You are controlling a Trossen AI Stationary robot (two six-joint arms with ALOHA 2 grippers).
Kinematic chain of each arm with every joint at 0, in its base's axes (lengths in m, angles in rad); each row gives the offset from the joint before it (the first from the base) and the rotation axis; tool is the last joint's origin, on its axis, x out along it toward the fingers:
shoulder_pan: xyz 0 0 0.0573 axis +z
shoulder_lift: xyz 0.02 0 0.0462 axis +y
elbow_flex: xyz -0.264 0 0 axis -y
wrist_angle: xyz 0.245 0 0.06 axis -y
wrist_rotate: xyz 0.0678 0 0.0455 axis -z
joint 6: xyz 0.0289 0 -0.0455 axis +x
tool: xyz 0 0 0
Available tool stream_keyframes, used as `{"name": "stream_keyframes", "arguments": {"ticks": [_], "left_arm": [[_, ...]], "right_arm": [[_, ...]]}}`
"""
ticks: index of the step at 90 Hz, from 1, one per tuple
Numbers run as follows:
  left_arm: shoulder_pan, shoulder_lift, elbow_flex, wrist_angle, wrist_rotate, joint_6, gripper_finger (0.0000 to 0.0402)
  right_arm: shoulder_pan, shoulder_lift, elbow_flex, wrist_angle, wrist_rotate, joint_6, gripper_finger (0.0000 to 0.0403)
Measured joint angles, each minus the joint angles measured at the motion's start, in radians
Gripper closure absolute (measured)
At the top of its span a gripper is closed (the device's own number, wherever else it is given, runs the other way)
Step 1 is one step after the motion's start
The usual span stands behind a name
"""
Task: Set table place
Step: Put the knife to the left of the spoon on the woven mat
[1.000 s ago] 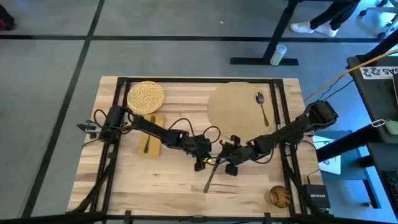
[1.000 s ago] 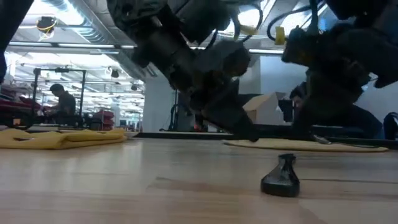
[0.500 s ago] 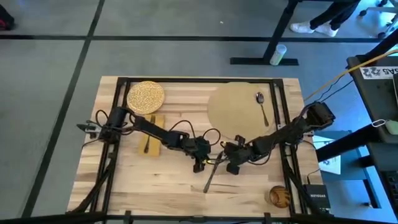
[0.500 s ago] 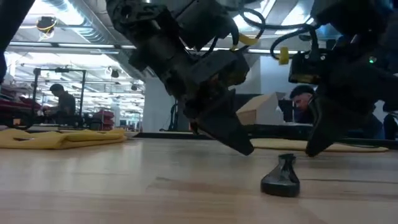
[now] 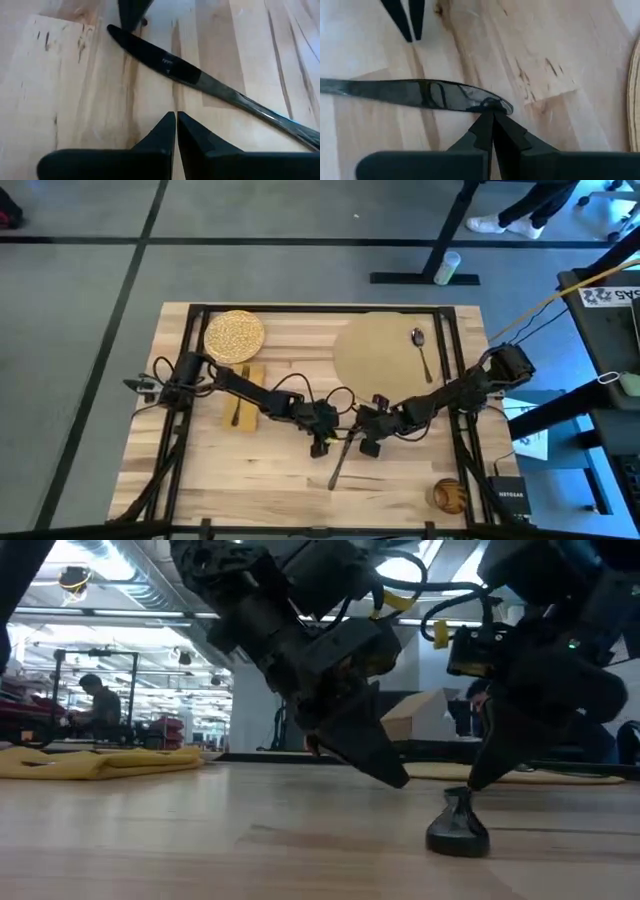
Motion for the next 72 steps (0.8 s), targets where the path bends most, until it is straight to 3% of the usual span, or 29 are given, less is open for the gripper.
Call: {"name": "stream_keyframes", "arguments": {"ticks": [72], "left_arm": [[0.057, 0.000, 0.000, 0.004, -0.002, 0.155, 0.0402]], "right_arm": [[-0.039, 0.026, -0.002, 0.090, -0.045, -0.080, 0.0403]]}}
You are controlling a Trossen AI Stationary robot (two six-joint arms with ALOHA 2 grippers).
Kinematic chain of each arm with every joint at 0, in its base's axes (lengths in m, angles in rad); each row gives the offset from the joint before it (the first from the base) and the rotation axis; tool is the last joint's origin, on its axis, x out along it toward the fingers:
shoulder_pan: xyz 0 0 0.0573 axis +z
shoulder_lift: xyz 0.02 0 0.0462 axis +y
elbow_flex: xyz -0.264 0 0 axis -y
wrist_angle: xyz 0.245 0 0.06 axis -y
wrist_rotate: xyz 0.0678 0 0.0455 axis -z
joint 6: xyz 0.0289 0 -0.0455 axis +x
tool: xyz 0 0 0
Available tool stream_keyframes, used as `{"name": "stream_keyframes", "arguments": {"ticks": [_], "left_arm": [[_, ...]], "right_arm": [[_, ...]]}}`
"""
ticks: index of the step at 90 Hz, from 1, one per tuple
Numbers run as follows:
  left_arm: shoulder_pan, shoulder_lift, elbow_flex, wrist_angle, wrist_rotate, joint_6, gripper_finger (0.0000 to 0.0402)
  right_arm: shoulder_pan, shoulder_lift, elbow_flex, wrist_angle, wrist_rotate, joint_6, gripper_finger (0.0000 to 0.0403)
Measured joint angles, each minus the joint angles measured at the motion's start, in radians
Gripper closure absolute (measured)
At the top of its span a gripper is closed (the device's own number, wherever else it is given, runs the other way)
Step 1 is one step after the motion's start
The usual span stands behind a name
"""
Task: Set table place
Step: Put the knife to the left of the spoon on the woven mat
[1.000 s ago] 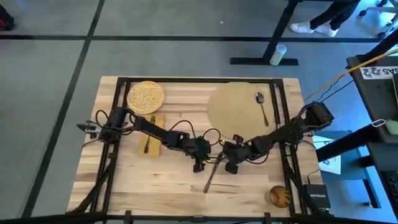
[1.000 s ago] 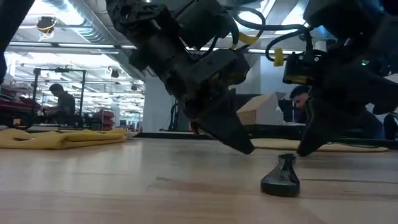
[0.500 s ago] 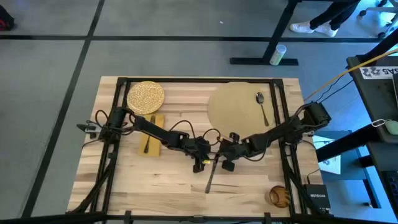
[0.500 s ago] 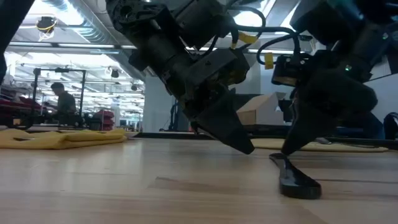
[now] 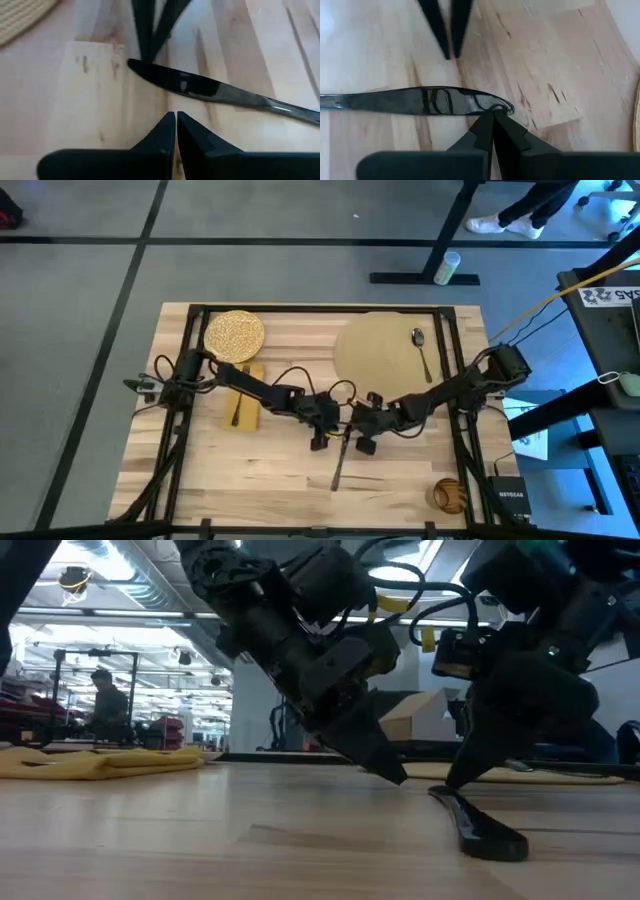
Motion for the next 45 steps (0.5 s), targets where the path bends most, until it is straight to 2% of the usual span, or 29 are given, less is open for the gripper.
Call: {"name": "stream_keyframes", "arguments": {"ticks": [45], "left_arm": [[0.003, 0.000, 0.000, 0.004, 0.001, 0.019, 0.0402]], "right_arm": [[-0.060, 0.003, -0.001, 0.052, -0.064, -0.081, 0.0403]]}}
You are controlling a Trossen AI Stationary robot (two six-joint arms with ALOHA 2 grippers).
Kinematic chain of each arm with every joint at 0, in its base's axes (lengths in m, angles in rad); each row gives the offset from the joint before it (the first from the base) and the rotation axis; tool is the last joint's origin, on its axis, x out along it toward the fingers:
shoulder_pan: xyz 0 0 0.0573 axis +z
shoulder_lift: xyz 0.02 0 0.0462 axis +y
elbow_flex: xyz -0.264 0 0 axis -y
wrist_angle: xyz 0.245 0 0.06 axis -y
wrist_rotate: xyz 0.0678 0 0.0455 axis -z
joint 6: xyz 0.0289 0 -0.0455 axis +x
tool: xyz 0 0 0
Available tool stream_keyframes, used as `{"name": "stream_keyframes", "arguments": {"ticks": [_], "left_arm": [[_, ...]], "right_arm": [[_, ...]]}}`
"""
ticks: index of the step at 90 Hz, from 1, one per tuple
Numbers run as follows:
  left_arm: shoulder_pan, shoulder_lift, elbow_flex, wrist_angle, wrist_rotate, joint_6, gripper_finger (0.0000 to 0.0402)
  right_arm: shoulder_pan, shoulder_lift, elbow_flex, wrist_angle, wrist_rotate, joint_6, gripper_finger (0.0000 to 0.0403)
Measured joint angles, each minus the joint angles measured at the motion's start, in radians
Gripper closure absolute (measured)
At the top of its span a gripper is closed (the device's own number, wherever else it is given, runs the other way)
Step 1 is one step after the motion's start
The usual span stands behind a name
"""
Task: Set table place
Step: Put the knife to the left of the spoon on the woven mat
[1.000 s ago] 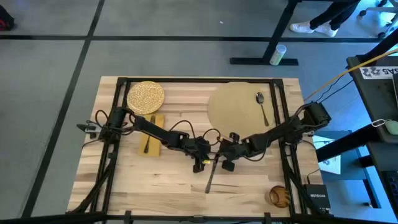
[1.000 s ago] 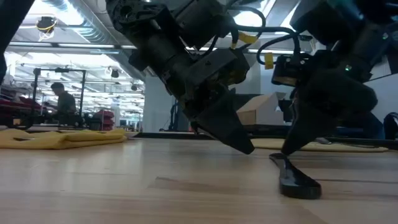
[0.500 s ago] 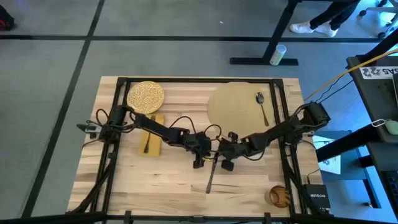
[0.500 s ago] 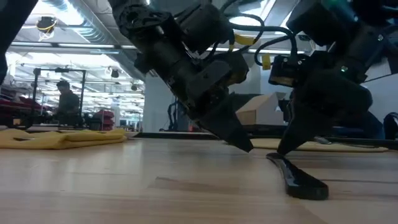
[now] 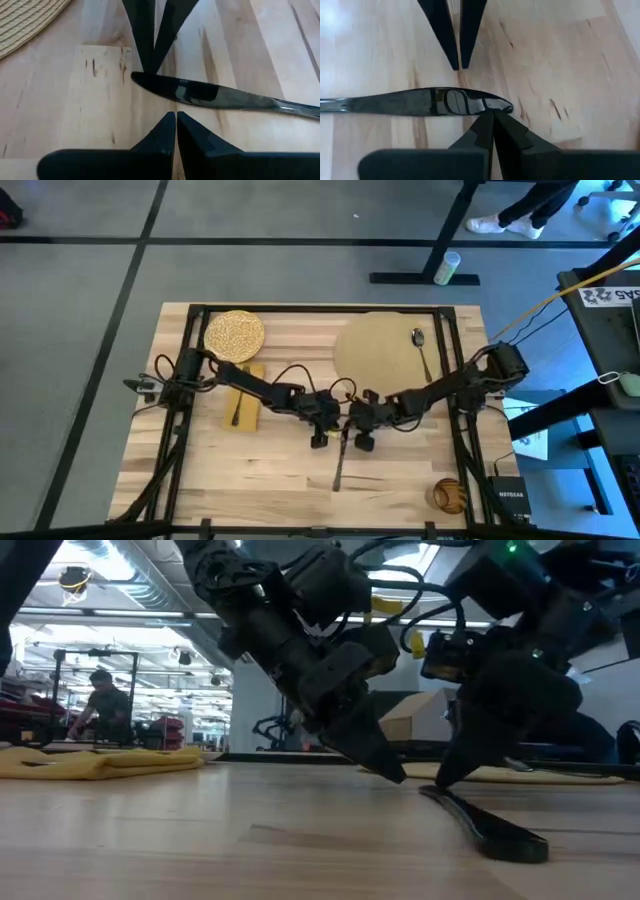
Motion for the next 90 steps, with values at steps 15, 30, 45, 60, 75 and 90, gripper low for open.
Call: {"name": "stream_keyframes", "arguments": {"ticks": [15, 30, 45, 60, 75, 90], "left_arm": [[0.000, 0.000, 0.000, 0.023, 0.000, 0.000, 0.0402], [0.000, 0.000, 0.000, 0.034, 0.001, 0.003, 0.0402], [0.000, 0.000, 0.000, 0.034, 0.001, 0.004, 0.0402], [0.000, 0.000, 0.000, 0.029, 0.001, 0.012, 0.0402], [-0.001, 0.021, 0.000, 0.029, 0.001, 0.011, 0.0402], [-0.002, 0.034, 0.001, 0.038, 0.003, 0.011, 0.0402]], "right_arm": [[-0.017, 0.009, 0.000, 0.011, -0.008, -0.014, 0.0403], [-0.024, 0.033, 0.002, 0.040, -0.026, -0.019, 0.0403], [-0.024, 0.038, 0.002, 0.074, -0.017, -0.026, 0.0403], [-0.024, 0.038, 0.002, 0.076, -0.007, -0.026, 0.0403], [-0.022, 0.039, 0.002, 0.076, 0.006, -0.025, 0.0403], [-0.022, 0.039, 0.002, 0.076, 0.006, -0.012, 0.0403]]}}
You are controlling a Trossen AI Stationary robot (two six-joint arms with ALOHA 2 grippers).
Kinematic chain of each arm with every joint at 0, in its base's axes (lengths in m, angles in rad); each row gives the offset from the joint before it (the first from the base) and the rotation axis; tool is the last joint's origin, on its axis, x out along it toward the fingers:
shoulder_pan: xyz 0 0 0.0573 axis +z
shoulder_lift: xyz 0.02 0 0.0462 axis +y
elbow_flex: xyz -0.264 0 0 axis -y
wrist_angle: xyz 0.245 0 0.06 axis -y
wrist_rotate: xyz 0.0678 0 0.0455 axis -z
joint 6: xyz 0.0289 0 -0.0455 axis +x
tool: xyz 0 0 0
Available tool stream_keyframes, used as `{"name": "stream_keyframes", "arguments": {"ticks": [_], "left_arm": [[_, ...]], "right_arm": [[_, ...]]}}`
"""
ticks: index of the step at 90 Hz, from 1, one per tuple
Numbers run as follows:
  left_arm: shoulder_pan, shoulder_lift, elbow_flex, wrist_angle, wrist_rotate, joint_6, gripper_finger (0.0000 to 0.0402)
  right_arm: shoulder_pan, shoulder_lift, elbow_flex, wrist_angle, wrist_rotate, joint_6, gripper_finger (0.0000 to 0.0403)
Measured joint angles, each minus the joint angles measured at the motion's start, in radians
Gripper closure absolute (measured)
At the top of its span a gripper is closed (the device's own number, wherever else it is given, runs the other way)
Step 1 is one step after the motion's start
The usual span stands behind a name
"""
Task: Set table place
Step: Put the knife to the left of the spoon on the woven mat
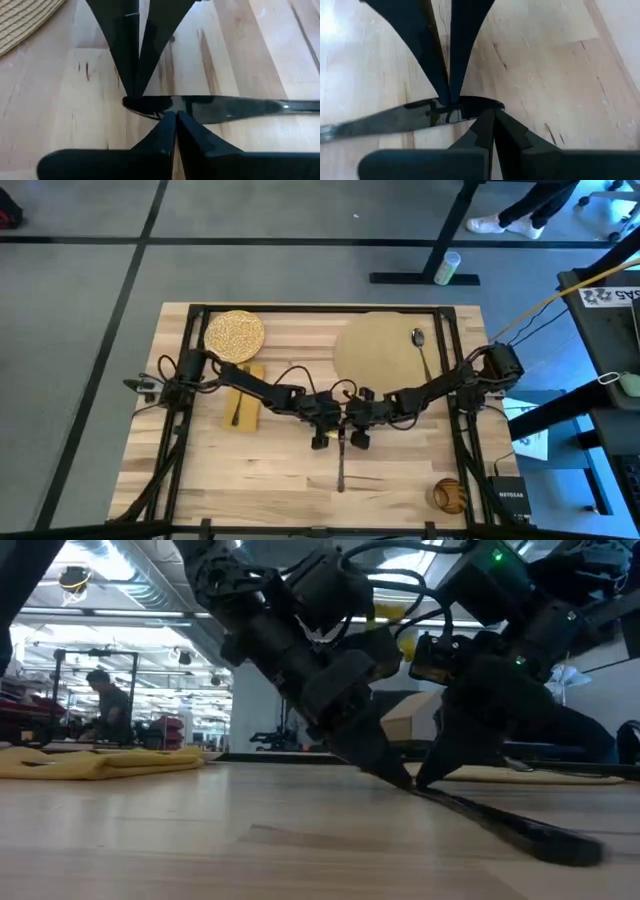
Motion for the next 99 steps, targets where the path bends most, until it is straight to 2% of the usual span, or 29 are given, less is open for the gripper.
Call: {"name": "stream_keyframes", "arguments": {"ticks": [31, 43, 58, 72, 82, 92, 99], "left_arm": [[0.000, 0.009, 0.001, -0.001, 0.000, -0.005, 0.0402], [0.000, 0.014, 0.001, 0.000, 0.000, -0.006, 0.0402], [0.000, 0.016, 0.001, -0.003, 0.000, -0.008, 0.0402], [0.000, 0.017, 0.000, 0.004, -0.001, -0.003, 0.0402], [0.000, 0.018, 0.000, 0.008, -0.001, -0.001, 0.0402], [0.000, 0.018, 0.000, 0.008, 0.000, -0.001, 0.0402], [0.000, 0.018, 0.000, 0.007, -0.001, -0.001, 0.0402]], "right_arm": [[-0.001, -0.039, -0.002, -0.020, 0.001, 0.006, 0.0391], [-0.001, -0.088, 0.000, -0.068, -0.084, 0.048, 0.0368], [0.022, -0.106, -0.001, -0.126, -0.190, 0.208, 0.0331], [0.050, -0.106, -0.001, -0.122, -0.179, 0.334, 0.0300], [0.045, -0.104, -0.001, -0.102, -0.135, 0.392, 0.0285], [0.038, -0.074, -0.002, -0.039, -0.112, 0.414, 0.0281], [0.039, -0.042, -0.015, 0.077, -0.121, 0.437, 0.0280]]}}
